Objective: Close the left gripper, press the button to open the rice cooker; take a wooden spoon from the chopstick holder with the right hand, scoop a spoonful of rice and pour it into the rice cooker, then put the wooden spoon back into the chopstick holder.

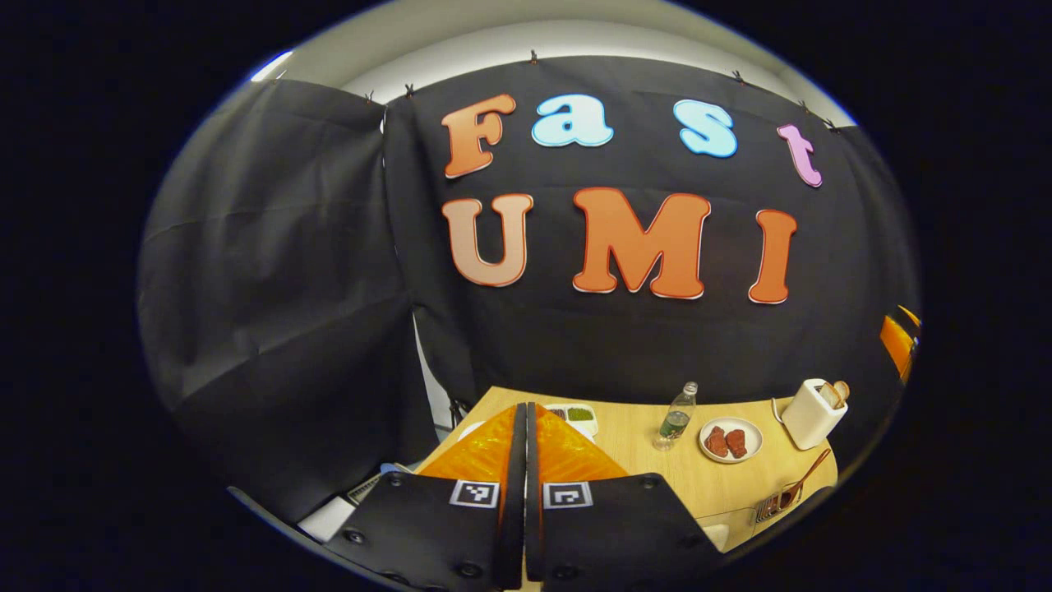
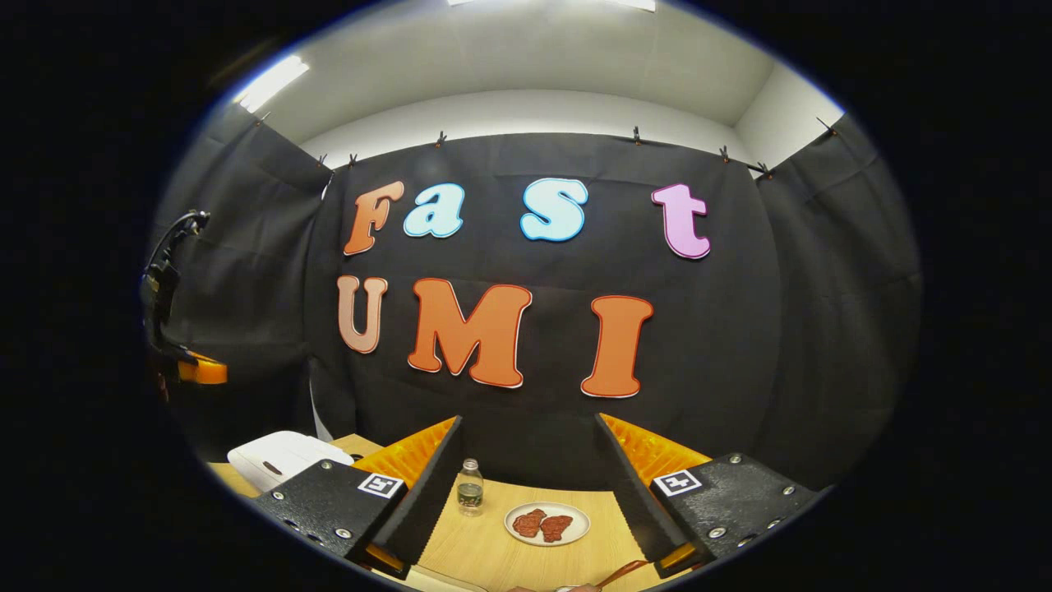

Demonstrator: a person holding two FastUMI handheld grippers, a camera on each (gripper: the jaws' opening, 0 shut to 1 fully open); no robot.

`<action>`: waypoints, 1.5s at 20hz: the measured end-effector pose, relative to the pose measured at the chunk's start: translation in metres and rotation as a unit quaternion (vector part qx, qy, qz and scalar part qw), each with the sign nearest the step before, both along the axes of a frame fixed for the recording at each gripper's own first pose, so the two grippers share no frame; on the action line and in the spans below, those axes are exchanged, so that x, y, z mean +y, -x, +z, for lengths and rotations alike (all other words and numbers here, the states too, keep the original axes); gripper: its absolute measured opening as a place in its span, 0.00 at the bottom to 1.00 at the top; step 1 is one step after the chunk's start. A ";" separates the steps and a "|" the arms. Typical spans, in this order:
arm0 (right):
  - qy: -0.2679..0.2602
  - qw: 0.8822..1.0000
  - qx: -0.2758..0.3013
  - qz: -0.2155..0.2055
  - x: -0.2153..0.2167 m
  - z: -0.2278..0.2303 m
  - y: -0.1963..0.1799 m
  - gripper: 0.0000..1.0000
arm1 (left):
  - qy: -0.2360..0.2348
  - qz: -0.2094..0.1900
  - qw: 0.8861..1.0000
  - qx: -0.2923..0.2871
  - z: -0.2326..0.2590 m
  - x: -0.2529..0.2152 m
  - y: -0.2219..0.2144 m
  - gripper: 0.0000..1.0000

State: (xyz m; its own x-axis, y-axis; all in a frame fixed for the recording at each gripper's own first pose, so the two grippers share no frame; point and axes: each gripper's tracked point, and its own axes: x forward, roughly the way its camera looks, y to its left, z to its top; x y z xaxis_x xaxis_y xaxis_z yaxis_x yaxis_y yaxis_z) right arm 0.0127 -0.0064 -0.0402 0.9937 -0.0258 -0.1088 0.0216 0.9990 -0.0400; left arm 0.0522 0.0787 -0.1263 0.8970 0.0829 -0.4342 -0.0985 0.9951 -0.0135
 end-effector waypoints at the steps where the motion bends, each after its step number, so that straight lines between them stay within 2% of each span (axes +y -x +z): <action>1: -0.002 1.000 0.003 -0.004 -0.004 -0.002 0.001 0.95 | 0.020 -0.015 0.999 0.040 -0.019 -0.008 0.001 0.06; 3: 0.001 1.000 0.007 -0.010 -0.006 -0.005 0.002 0.95 | 0.040 -0.006 0.994 0.106 -0.056 -0.004 0.003 0.06; 5: 0.008 1.000 0.007 -0.022 -0.021 -0.007 0.003 0.95 | 0.075 -0.003 0.984 0.164 -0.082 -0.006 -0.007 0.06; 7: 0.007 0.999 0.015 -0.034 -0.032 -0.014 0.007 0.95 | 0.104 -0.002 0.974 0.199 -0.098 -0.005 -0.011 0.06; 10: 0.005 0.998 0.028 -0.050 -0.044 -0.023 0.013 0.95 | 0.121 0.006 0.962 0.245 -0.122 0.003 -0.018 0.06; 13: 0.009 0.997 0.038 -0.067 -0.057 -0.032 0.018 0.95 | 0.134 0.026 0.942 0.307 -0.151 0.012 -0.016 0.06; 16: 0.005 0.995 0.052 -0.083 -0.068 -0.041 0.025 0.95 | 0.164 0.038 0.922 0.348 -0.175 0.019 -0.017 0.06; 17: 0.003 0.995 0.056 -0.087 -0.071 -0.044 0.027 0.95 | 0.173 0.041 0.916 0.359 -0.181 0.021 -0.016 0.10; 18: 0.002 0.994 0.060 -0.091 -0.073 -0.048 0.029 0.95 | 0.182 0.045 0.911 0.368 -0.189 0.022 -0.016 0.06; 21: 0.003 0.993 0.069 -0.099 -0.076 -0.055 0.030 0.97 | 0.198 0.057 0.901 0.383 -0.204 0.028 -0.014 0.06; 23: 0.003 0.992 0.075 -0.099 -0.074 -0.060 0.031 0.97 | 0.208 0.059 0.901 0.375 -0.206 0.031 -0.017 0.06; 25: 0.003 0.992 0.080 -0.096 -0.070 -0.064 0.030 0.95 | 0.194 0.063 0.902 0.382 -0.210 0.036 -0.008 0.06; 30: -0.002 0.992 0.089 -0.089 -0.063 -0.074 0.027 0.95 | 0.135 0.041 0.925 0.353 -0.204 0.028 -0.012 0.06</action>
